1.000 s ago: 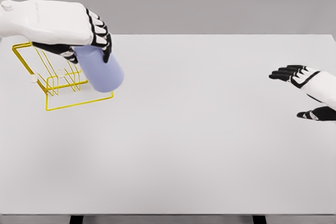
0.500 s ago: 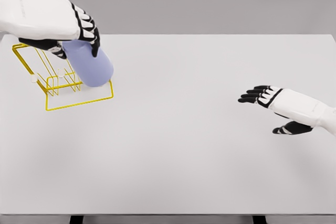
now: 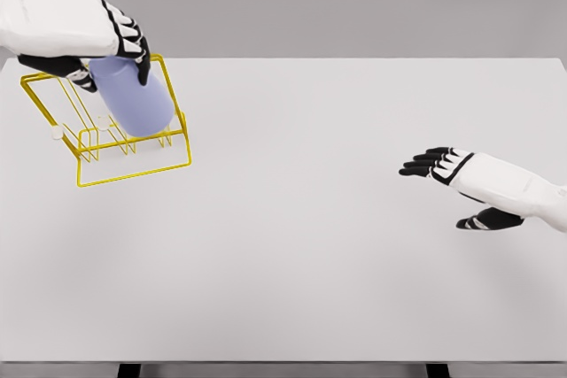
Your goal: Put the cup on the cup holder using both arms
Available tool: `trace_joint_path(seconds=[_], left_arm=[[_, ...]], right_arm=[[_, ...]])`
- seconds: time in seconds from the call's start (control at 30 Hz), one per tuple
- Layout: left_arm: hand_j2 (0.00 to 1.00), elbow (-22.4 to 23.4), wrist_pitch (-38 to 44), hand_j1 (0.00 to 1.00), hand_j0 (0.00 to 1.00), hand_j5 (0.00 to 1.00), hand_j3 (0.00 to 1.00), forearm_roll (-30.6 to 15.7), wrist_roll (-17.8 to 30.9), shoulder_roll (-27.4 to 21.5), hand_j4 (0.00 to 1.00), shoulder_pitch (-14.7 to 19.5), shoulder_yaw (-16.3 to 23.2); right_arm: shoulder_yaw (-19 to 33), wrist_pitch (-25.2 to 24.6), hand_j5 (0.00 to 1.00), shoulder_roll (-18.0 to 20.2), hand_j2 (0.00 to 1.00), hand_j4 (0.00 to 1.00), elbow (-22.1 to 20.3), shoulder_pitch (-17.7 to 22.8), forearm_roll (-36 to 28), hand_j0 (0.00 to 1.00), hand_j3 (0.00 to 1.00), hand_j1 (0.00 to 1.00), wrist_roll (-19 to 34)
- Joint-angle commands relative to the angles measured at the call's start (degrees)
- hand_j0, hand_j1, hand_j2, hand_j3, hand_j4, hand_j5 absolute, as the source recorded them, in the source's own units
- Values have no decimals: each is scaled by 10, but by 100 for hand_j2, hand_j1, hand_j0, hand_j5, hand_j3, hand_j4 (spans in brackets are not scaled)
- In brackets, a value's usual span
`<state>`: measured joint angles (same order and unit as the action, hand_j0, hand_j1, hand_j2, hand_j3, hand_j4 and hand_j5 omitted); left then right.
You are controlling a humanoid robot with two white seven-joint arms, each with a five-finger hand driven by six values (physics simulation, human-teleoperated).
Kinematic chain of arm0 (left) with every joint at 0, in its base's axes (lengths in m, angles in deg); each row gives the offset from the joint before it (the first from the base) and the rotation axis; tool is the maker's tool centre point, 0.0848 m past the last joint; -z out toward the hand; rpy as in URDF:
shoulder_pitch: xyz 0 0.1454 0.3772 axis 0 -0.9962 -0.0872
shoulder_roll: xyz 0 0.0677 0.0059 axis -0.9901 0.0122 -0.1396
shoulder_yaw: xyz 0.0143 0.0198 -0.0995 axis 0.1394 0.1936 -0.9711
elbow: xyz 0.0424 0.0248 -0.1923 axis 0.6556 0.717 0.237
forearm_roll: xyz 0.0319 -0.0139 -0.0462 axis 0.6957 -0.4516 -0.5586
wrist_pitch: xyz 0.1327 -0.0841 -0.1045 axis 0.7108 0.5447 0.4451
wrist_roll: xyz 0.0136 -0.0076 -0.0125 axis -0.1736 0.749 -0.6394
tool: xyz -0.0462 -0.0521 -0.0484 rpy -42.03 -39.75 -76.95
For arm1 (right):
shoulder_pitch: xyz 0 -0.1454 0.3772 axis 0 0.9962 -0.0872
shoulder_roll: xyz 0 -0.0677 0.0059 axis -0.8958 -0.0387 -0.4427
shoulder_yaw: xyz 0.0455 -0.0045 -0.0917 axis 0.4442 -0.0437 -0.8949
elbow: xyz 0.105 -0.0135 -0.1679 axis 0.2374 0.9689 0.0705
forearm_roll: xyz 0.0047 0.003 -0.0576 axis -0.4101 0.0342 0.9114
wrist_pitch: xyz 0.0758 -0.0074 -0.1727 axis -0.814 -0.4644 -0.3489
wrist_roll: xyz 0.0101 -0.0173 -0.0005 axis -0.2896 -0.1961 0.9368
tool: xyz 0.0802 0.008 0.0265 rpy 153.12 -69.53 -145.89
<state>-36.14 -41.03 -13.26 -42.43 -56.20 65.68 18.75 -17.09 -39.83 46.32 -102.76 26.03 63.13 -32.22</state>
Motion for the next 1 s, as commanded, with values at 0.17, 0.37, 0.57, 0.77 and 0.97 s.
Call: trace_joint_path(seconds=[0.17, 0.37, 0.57, 0.77, 0.97], left_arm=[[49, 23, 2, 49, 49, 49, 49, 8, 0, 4, 49, -12, 2], [49, 35, 2, 49, 49, 49, 49, 11, 0, 6, 49, -14, 3], [52, 44, 2, 52, 52, 52, 52, 15, 0, 8, 52, -18, 3], [96, 42, 2, 96, 96, 96, 96, 18, 0, 9, 96, -25, -3], [99, 1, 2, 99, 99, 99, 99, -31, 0, -5, 99, -26, -24]], right_arm=[[0, -2, 100, 3, 100, 100, 0, -1, -3, 100, 100, 100, 0], [0, -2, 100, 4, 100, 100, 0, 0, -3, 100, 100, 100, 0], [16, -2, 100, 4, 100, 100, 2, 2, -3, 100, 100, 100, 0], [40, -2, 100, 3, 100, 100, 0, 9, -4, 100, 100, 100, 0], [40, -2, 100, 1, 100, 100, 0, 11, -3, 100, 100, 100, 0]])
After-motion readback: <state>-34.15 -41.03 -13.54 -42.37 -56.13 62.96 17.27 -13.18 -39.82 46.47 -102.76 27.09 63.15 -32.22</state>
